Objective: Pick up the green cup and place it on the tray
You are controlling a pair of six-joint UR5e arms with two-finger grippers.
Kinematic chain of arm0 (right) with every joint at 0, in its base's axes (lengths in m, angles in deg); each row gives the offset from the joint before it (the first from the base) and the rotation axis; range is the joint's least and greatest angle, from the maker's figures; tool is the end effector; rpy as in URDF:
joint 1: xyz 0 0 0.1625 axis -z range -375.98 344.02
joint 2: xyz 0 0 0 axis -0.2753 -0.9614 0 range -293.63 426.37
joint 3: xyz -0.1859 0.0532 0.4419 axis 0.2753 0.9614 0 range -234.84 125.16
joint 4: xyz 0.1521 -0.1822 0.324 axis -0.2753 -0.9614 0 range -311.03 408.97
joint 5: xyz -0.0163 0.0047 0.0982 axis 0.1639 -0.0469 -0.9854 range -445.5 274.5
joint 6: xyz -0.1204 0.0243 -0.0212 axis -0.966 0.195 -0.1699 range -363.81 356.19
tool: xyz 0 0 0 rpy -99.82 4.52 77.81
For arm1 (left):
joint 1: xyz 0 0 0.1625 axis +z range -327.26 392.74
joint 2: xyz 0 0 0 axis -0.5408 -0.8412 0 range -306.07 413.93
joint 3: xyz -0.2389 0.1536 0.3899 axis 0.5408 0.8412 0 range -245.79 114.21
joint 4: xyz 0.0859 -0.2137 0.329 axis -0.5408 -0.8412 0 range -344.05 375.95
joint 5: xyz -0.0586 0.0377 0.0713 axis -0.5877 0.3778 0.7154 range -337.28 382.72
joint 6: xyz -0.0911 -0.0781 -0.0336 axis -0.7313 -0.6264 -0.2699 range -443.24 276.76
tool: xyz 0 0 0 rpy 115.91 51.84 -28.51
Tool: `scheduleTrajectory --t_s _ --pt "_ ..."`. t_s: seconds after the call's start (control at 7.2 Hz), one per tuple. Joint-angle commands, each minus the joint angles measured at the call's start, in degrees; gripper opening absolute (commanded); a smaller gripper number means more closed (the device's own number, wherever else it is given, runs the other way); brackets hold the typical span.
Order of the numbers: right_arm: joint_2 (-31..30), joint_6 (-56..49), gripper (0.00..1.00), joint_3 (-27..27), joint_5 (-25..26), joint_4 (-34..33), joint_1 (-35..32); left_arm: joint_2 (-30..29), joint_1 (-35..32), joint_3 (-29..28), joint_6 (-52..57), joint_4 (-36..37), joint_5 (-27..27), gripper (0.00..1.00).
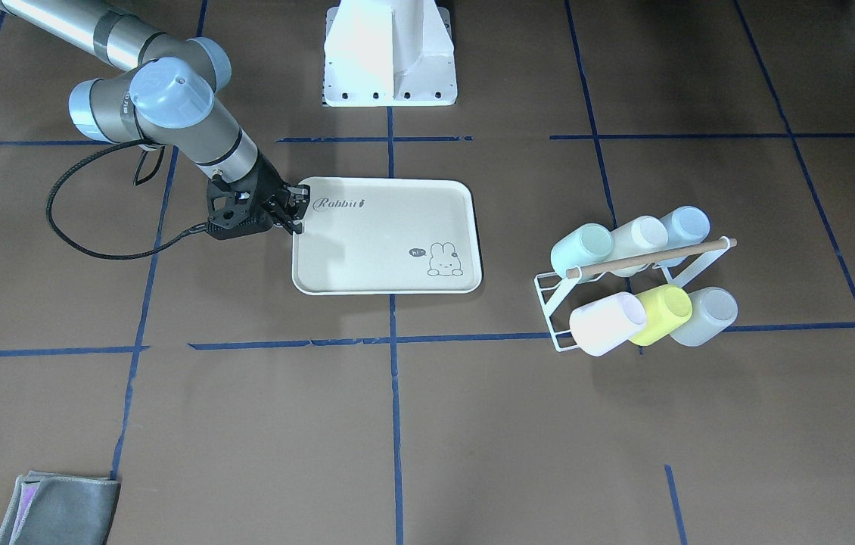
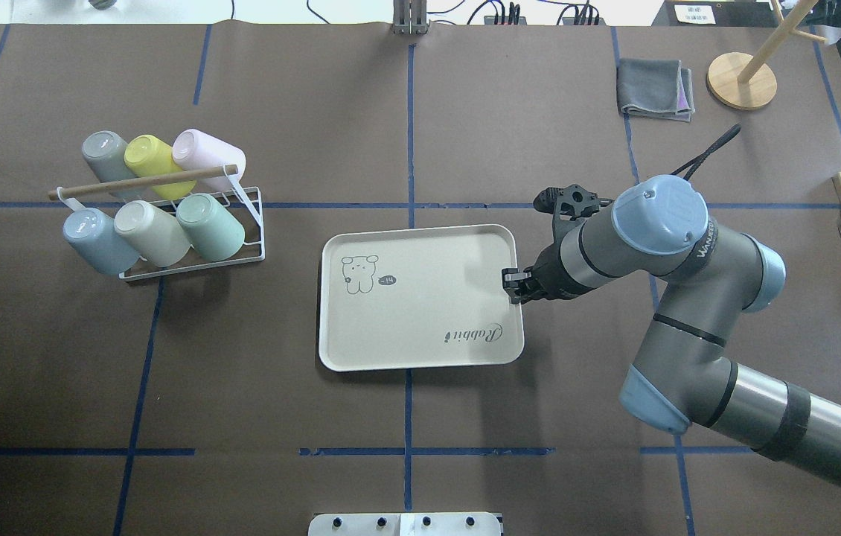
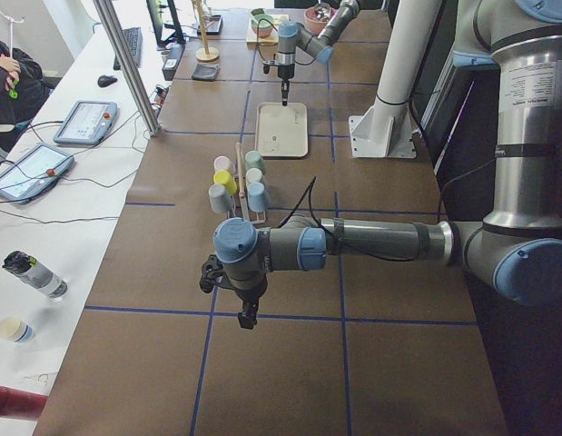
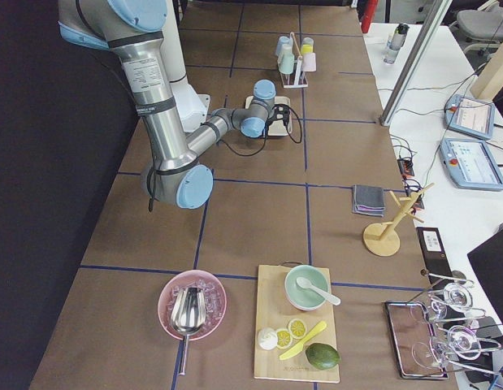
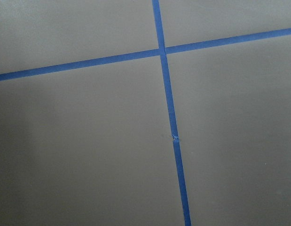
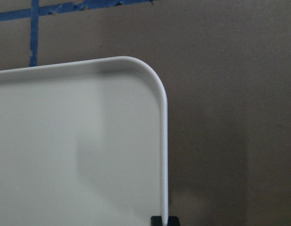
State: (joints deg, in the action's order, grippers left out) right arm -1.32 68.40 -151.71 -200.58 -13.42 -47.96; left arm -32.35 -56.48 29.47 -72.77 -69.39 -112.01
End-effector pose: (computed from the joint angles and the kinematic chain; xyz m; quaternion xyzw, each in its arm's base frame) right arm -0.5198 -0.4194 0.4026 0.0220 -0.5015 0.0036 0.8649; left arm -0.0396 -0.4427 0.7275 0.0071 0.3812 0.0803 0.9210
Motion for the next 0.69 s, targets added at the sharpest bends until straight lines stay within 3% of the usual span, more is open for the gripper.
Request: scheduleTrajectory --t_s 0.0,0.14,0.28,0.42,0.56 --pt "0.20 1.17 0.02 0.10 1.17 -0.01 1.13 0.06 0.00 -0.07 0.00 0.00 0.09 1.00" --pt "0.20 2.48 0.08 0.18 1.17 -0.01 1.22 0.06 0.00 -0.16 0.00 0.00 0.00 1.00" --pt "0.11 6.23 0.43 0.27 1.26 -0.01 1.48 0.06 0.00 -0.16 0.00 0.00 0.09 1.00" --pt "0.11 7.75 0.99 0.01 2.13 -0.01 1.48 0.06 0.00 -0.16 0.00 0.00 0.00 1.00" --pt "0.19 7.77 1.00 0.01 2.05 -0.10 1.48 0.06 0.00 -0.16 0.00 0.00 0.00 1.00"
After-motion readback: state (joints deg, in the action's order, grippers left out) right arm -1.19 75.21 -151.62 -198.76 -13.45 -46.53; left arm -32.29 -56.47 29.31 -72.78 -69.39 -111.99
